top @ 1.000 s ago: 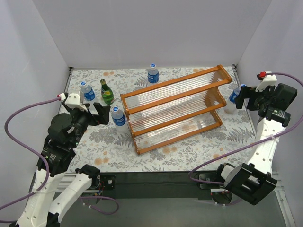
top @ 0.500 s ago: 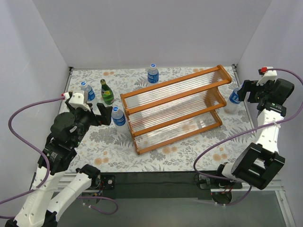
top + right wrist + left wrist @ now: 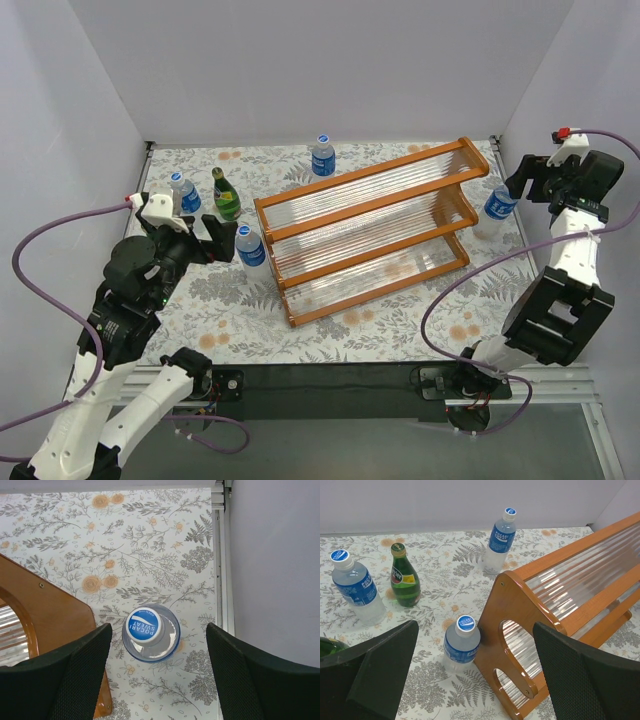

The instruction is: Place and organize the beverage onto the shelf

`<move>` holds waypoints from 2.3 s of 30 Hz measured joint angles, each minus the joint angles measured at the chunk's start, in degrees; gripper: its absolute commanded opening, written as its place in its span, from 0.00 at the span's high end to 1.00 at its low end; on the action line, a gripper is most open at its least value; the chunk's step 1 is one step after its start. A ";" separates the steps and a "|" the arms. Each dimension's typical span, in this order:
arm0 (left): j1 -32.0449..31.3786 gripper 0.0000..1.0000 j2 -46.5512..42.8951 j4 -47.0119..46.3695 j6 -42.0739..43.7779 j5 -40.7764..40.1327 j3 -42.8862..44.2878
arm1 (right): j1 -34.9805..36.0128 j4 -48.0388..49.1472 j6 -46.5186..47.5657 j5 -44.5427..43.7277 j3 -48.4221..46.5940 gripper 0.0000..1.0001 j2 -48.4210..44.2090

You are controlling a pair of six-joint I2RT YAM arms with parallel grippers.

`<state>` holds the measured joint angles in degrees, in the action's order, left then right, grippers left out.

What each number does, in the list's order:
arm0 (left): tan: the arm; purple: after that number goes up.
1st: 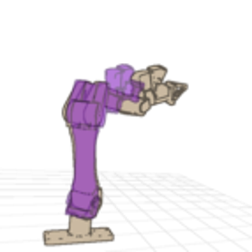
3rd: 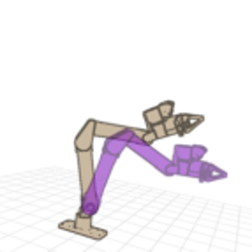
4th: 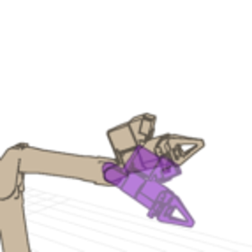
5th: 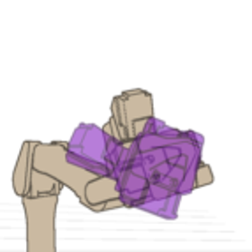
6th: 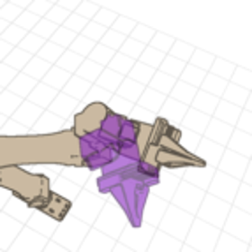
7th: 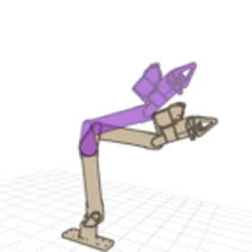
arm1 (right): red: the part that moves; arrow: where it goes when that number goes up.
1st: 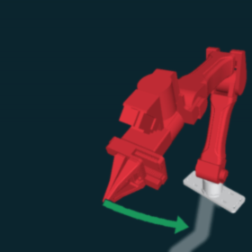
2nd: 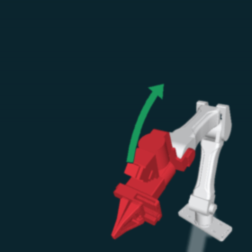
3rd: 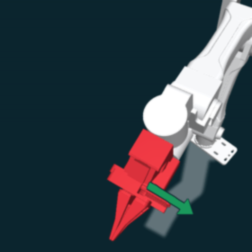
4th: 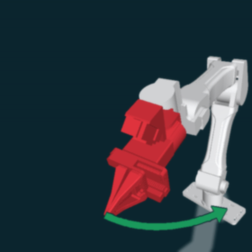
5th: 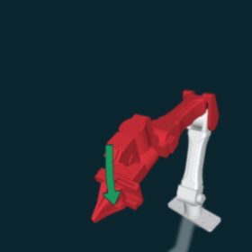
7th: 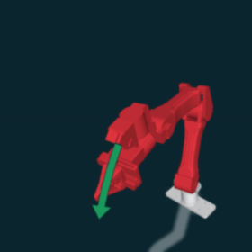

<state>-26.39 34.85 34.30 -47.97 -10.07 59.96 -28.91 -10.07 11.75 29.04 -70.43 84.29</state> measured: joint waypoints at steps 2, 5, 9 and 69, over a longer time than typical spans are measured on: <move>0.02 0.02 0.07 0.00 -0.37 0.02 0.15 | 0.02 0.09 -0.15 0.17 -0.26 0.21 1.07; 0.00 0.02 0.17 0.02 -0.96 0.07 0.28 | 0.09 0.07 -0.44 0.44 -1.01 0.23 2.80; 0.00 0.02 0.37 0.00 -2.01 0.28 0.55 | 0.63 -0.02 -0.39 0.87 -2.34 0.25 4.83; 0.00 0.02 -0.44 2.29 -4.57 1.11 3.21 | 2.73 -13.40 5.07 1.01 -4.35 0.99 -6.12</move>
<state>-26.39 34.41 36.60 -52.53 -8.95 63.18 -26.17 -23.46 16.82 30.04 -74.78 78.17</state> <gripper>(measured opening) 0.982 0.426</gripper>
